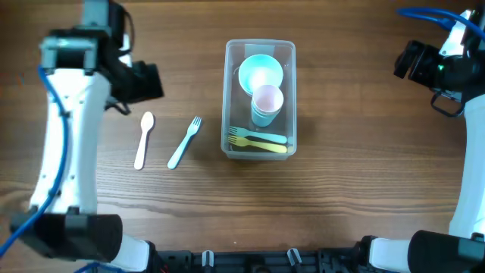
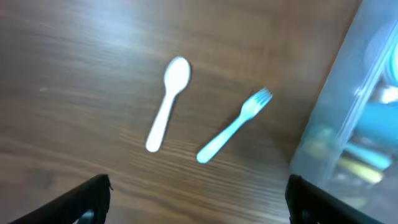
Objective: Pack container
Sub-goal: 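Grasp the light-blue fork on the table with the left gripper, then carry the light-blue fork into the container and release it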
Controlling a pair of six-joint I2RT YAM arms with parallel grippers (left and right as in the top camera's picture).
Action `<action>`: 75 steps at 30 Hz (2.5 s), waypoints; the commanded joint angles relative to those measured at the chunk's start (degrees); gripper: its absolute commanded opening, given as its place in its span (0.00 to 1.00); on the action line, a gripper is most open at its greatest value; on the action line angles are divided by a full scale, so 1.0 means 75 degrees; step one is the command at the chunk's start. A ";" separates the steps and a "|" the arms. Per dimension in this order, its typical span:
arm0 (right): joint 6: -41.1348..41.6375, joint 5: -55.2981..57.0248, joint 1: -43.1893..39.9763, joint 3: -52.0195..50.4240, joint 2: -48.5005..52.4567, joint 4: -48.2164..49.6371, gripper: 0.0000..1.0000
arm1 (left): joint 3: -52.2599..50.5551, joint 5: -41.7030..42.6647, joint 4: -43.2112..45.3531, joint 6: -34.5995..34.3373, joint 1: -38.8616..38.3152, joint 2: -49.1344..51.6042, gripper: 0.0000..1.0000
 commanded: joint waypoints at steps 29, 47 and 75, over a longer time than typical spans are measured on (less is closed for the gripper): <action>0.0131 -0.0064 -0.0003 -0.0041 0.0090 0.0015 1.00 | -0.4199 0.0321 0.3689 0.1192 -0.1582 0.2594 0.11; 0.0128 -0.0064 -0.0003 -0.0041 0.0090 0.0015 1.00 | -0.4197 0.0192 0.3293 0.1676 -0.3212 -0.2850 0.04; 0.0128 -0.0064 -0.0003 -0.0041 0.0090 0.0015 1.00 | -0.4197 -0.0291 0.5415 0.6918 -0.5552 -0.0303 0.42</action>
